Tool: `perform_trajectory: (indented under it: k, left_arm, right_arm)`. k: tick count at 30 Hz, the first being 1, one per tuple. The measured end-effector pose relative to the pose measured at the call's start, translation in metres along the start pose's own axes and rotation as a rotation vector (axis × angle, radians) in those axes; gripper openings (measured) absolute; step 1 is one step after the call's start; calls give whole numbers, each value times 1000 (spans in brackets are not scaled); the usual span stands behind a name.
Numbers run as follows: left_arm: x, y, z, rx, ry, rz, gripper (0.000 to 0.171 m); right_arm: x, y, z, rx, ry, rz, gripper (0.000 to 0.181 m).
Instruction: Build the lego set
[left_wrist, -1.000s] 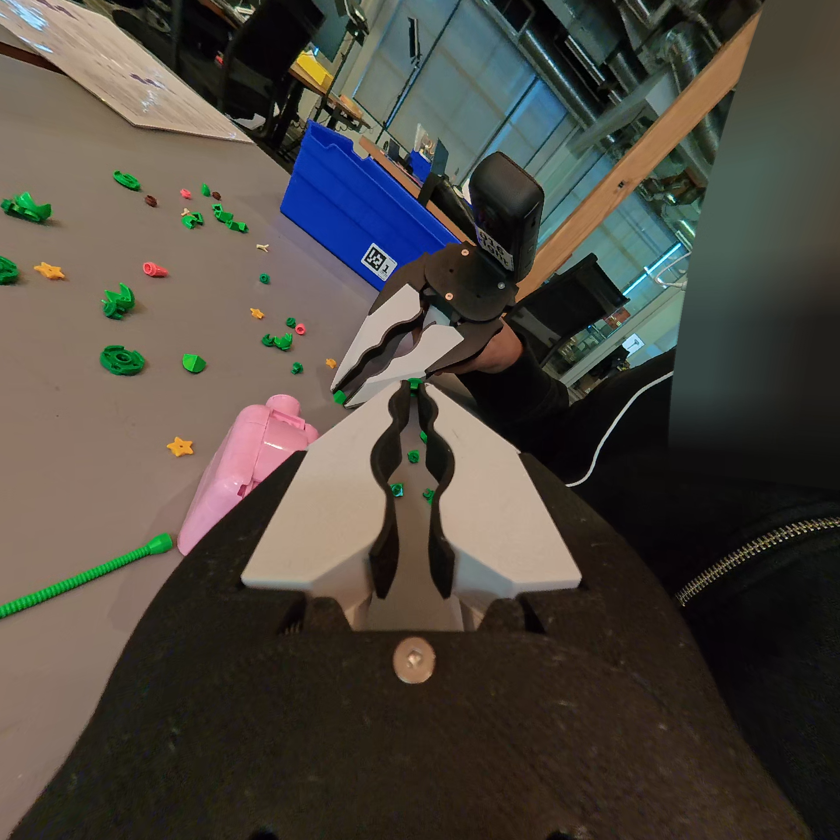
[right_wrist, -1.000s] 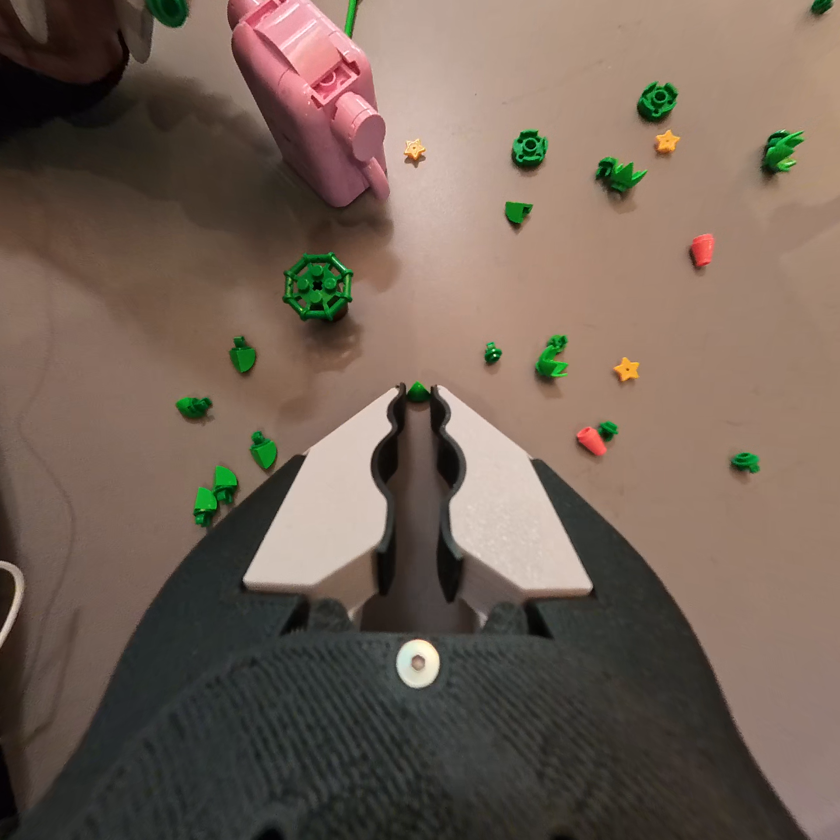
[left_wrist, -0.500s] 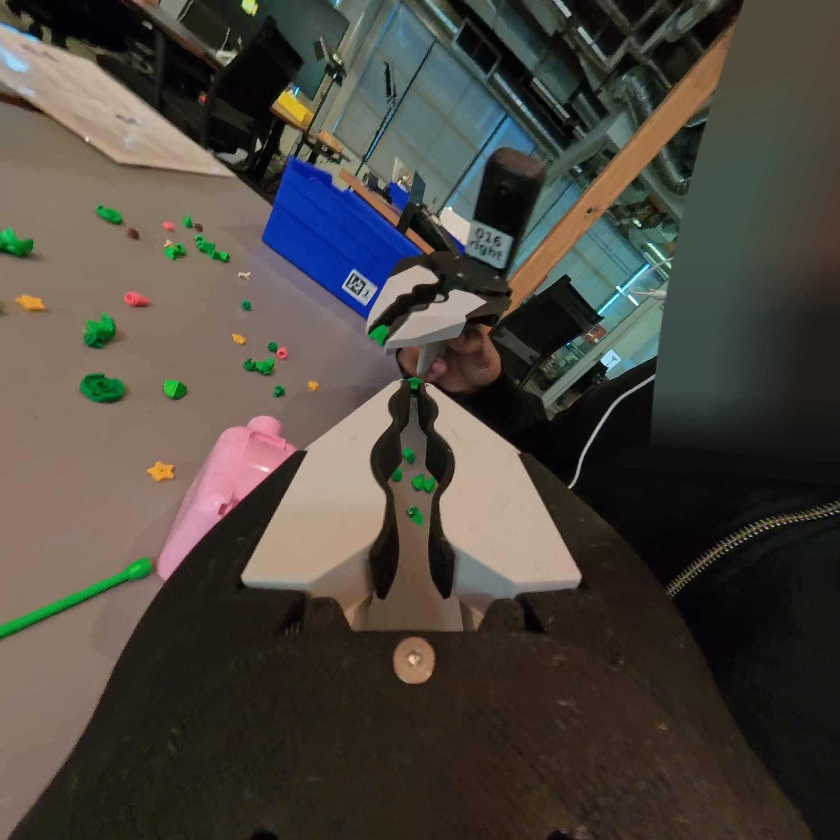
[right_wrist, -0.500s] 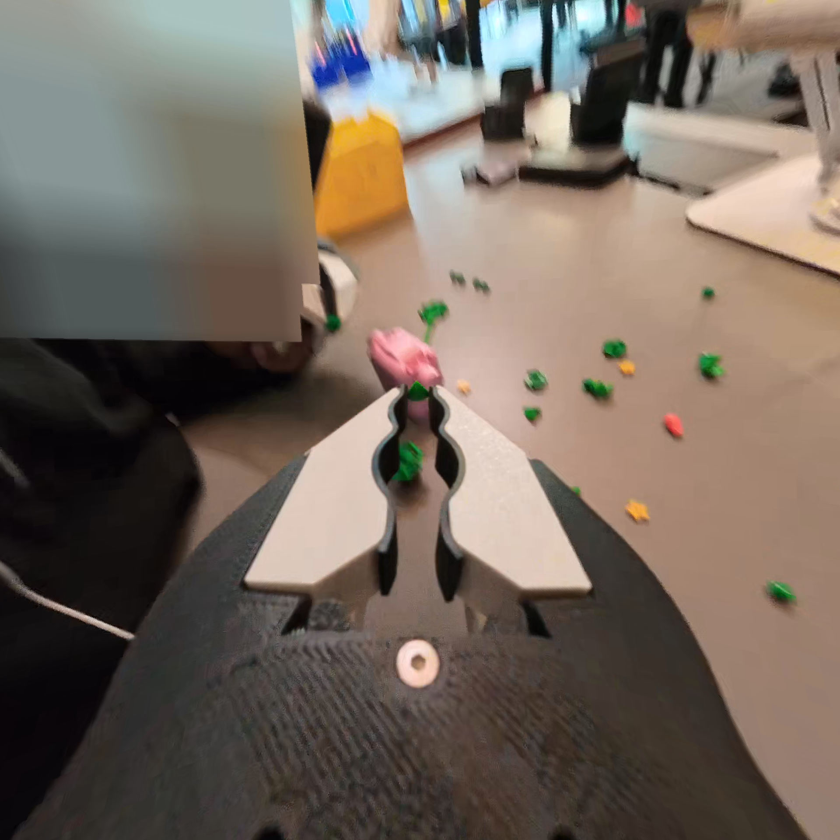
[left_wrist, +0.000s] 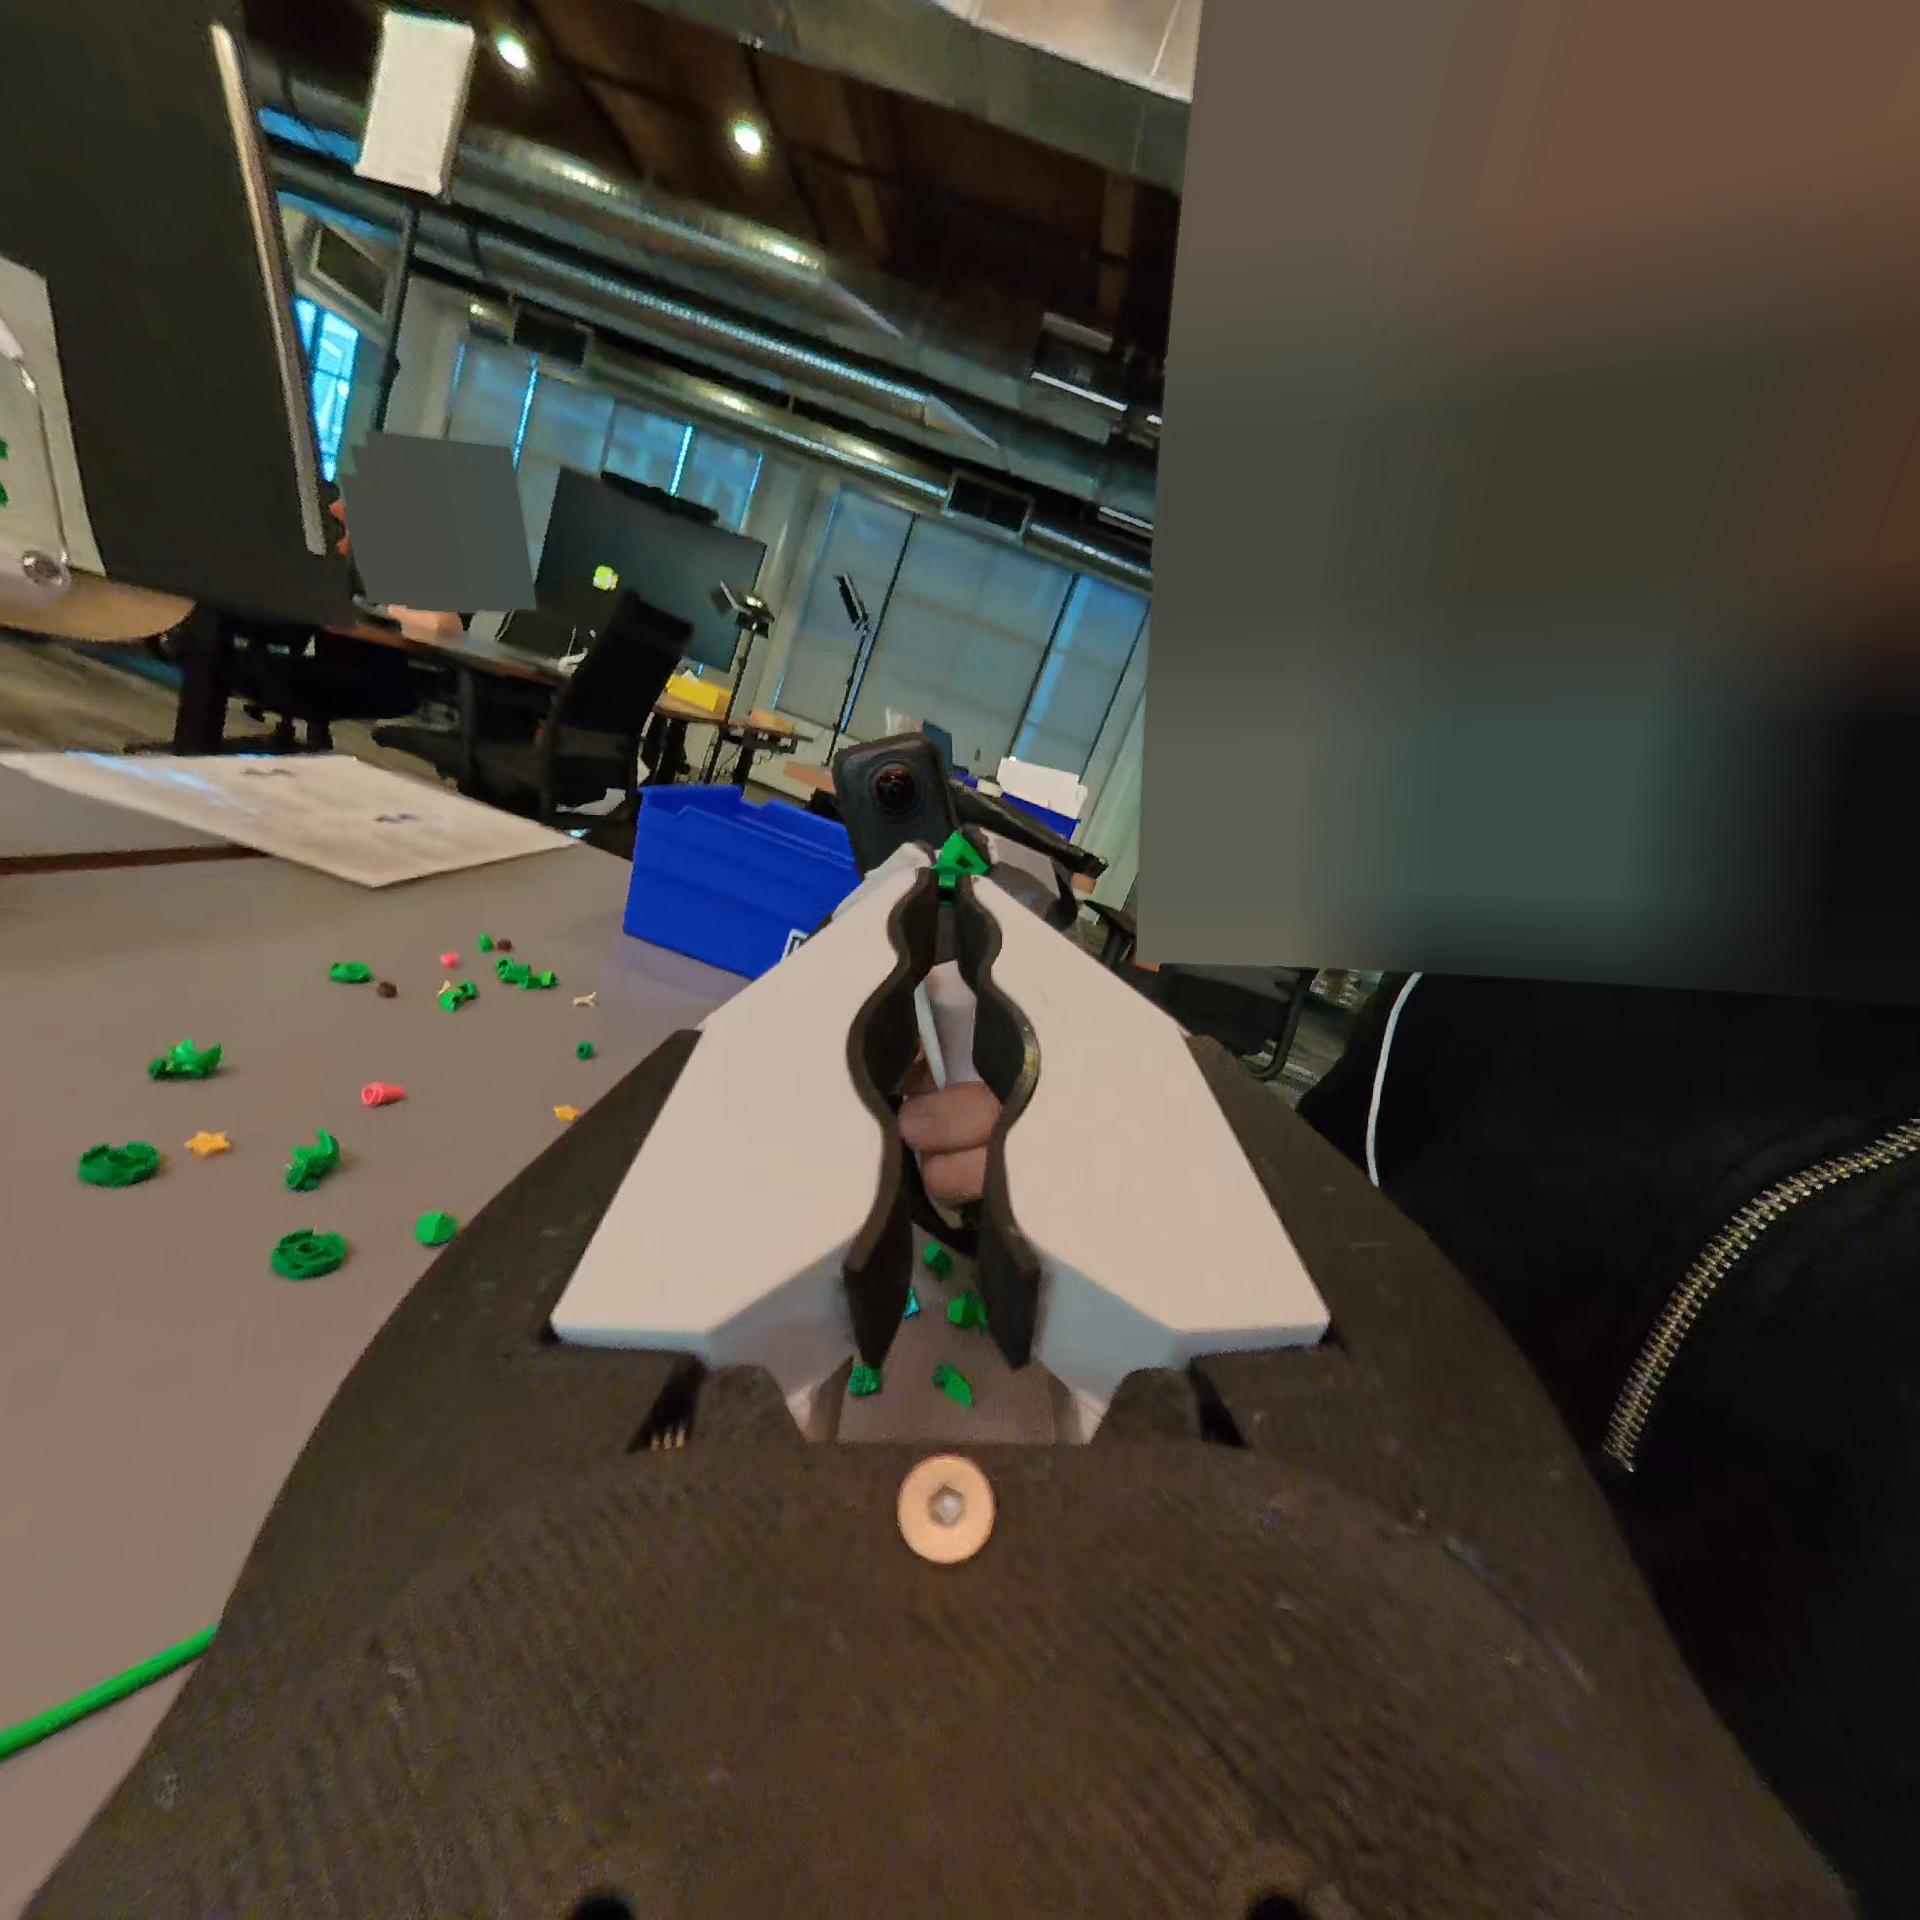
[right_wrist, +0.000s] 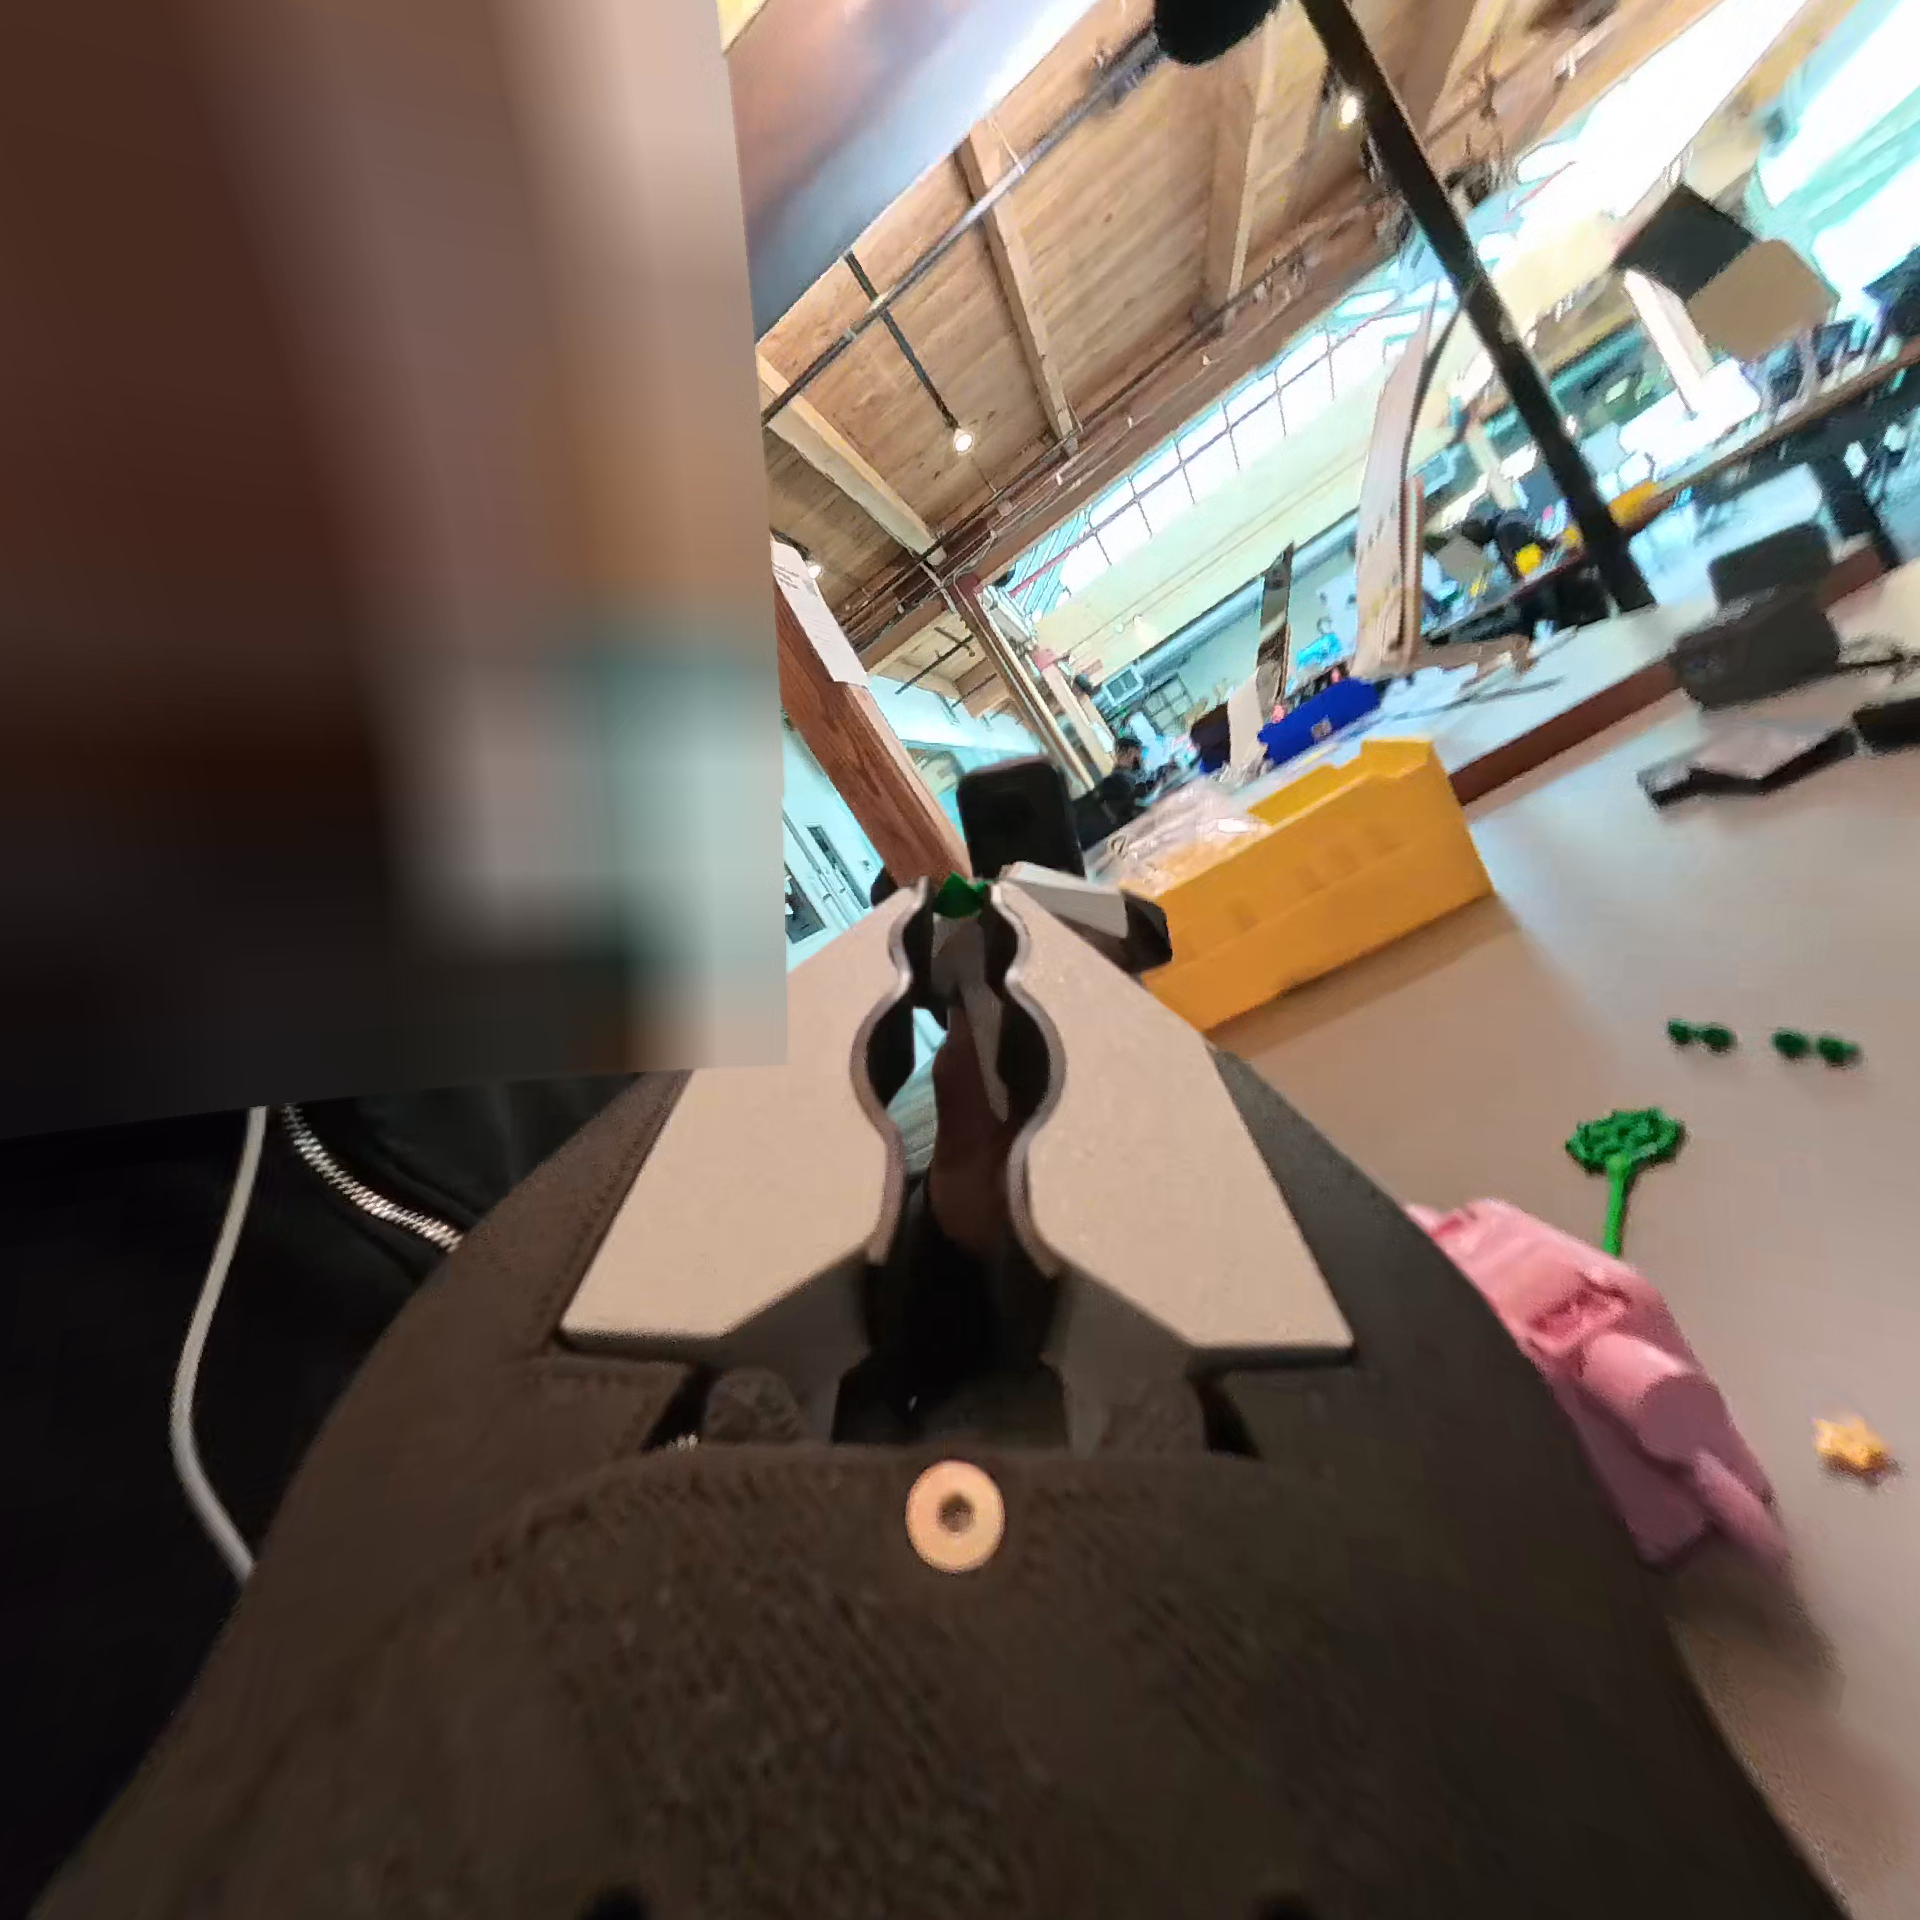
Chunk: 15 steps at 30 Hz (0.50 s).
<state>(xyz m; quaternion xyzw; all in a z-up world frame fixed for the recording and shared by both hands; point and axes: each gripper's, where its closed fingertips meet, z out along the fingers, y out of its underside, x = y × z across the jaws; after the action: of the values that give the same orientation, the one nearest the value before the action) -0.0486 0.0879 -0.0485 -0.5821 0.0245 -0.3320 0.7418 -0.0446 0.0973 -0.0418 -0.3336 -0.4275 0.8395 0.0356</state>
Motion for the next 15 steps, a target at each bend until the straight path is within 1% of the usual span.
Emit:
perform_trajectory:
  k: [6, 9, 15]
  left_arm:
    - [10, -6, -1, 67, 28, -12, 0]
    - [9, -2, 1, 54, 33, -36, 0]
    - [5, 2, 0, 20, 24, -61, 0]
  right_arm:
    - [-4, 0, 12, 32, 38, -102, 6]
    - [-4, 5, 16, 9, 48, -125, 6]
    - [2, 10, 12, -51, 61, -130, 6]
